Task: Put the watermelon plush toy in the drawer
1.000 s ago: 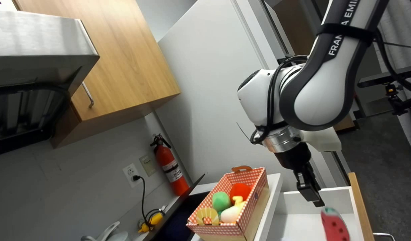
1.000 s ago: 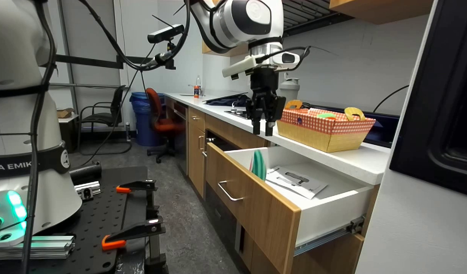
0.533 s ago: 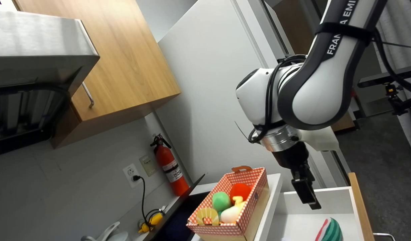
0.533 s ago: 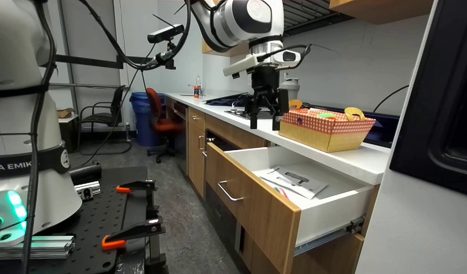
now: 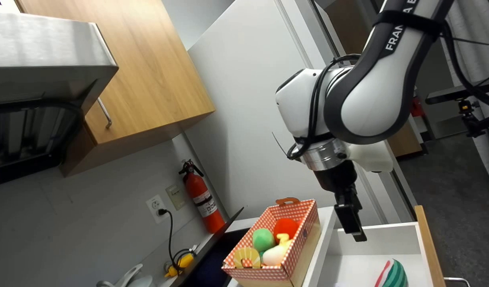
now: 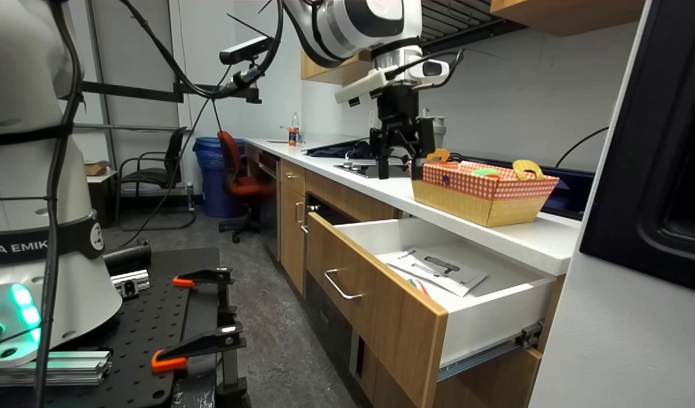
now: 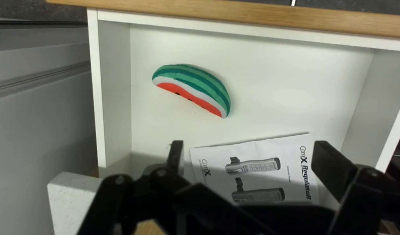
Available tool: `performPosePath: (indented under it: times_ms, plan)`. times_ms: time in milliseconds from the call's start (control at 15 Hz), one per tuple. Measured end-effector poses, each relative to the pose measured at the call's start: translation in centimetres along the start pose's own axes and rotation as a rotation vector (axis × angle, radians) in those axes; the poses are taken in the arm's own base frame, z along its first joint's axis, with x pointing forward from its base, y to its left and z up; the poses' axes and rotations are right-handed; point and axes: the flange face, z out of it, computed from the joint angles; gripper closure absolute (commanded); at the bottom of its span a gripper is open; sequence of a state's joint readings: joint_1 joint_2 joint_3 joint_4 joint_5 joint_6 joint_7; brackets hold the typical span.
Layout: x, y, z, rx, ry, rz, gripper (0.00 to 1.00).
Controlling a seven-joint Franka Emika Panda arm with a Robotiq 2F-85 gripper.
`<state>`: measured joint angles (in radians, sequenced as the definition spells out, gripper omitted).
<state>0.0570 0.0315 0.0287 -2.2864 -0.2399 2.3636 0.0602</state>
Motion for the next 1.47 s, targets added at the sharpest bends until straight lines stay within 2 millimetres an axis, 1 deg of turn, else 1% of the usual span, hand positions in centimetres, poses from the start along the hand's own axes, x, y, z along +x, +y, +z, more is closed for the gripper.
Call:
performPosePath:
  times_ms: [333,600,800,1467]
  plan:
    - [0.0,0.9,-2.8,-0.004,0.054,0.027,0.00]
    - [-0.2,1.8,-4.3,-0.007,0.082,0.069,0.00]
    - [-0.4,2.0,-5.1,-0.008,0.097,0.102,0.00]
    - [-0.3,1.8,-4.8,-0.007,0.091,0.101,0.00]
